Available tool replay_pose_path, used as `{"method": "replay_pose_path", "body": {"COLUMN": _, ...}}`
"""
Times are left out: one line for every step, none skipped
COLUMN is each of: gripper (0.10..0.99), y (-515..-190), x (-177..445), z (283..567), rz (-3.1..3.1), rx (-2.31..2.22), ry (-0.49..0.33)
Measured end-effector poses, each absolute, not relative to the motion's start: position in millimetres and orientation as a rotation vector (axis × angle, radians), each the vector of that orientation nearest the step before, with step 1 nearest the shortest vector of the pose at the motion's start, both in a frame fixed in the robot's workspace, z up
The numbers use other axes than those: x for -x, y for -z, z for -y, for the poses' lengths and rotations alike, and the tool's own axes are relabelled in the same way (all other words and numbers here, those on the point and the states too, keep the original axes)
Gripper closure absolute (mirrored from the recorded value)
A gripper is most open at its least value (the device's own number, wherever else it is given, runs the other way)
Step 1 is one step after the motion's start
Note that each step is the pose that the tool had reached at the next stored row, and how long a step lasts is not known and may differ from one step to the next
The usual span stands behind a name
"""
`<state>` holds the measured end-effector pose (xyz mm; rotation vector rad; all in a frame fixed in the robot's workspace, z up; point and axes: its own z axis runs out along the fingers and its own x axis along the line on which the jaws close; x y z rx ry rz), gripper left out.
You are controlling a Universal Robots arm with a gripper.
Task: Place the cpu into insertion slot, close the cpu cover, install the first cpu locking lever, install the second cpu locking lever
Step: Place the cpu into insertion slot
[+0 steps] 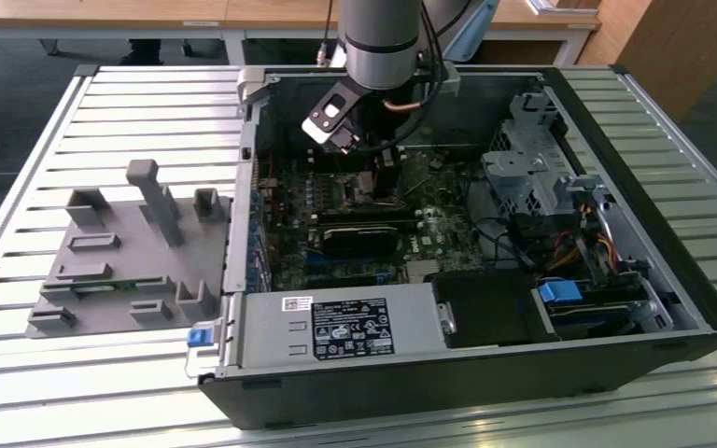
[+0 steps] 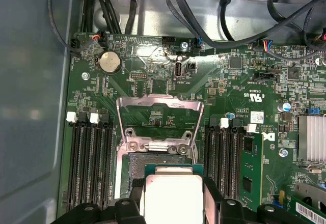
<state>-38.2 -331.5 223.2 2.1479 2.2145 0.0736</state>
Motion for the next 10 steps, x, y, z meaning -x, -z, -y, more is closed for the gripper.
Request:
{"method": "replay_pose_path", "body": {"gripper": 0.545, "y": -222.6, "x": 38.2, "z": 331.5, "rz": -2.214, "rx": -2.147, "ry": -0.072}}
{"method": "replay_pose_path", "body": {"gripper": 0.545, "y": -222.0, "x": 38.2, "z": 331.5, "rz": -2.213, "rx": -2.147, "ry": -0.071}}
{"method": "replay_pose_path", "body": {"gripper": 0.545, "y": -221.5, "x": 38.2, "z": 331.5, "rz": -2.213, "rx": -2.146, "ry": -0.07}}
{"method": "replay_pose_path", "body": {"gripper": 0.545, "y": -221.1, "x": 38.2, "z": 331.5, "rz": -2.213, "rx": -2.146, "ry": -0.069}}
{"method": "replay_pose_path", "body": {"gripper": 0.545, "y": -220.6, "x": 38.2, "z": 331.5, "rz": -2.212, "rx": -2.146, "ry": -0.068}}
{"method": "replay_pose_path", "body": {"gripper": 0.545, "y": -220.3, "x": 38.2, "z": 331.5, "rz": -2.212, "rx": -2.145, "ry": -0.068}}
{"method": "replay_pose_path", "body": {"gripper": 0.545, "y": -219.9, "x": 38.2, "z": 331.5, "rz": -2.212, "rx": -2.145, "ry": -0.068}}
{"method": "replay_pose_path", "body": {"gripper": 0.545, "y": -219.6, "x": 38.2, "z": 331.5, "rz": -2.212, "rx": -2.145, "ry": -0.067}}
{"method": "replay_pose_path", "body": {"gripper": 0.545, "y": -219.3, "x": 38.2, "z": 331.5, "rz": -2.212, "rx": -2.145, "ry": -0.067}}
{"method": "replay_pose_path", "body": {"gripper": 0.545, "y": -218.9, "x": 38.2, "z": 331.5, "rz": -2.212, "rx": -2.145, "ry": -0.067}}
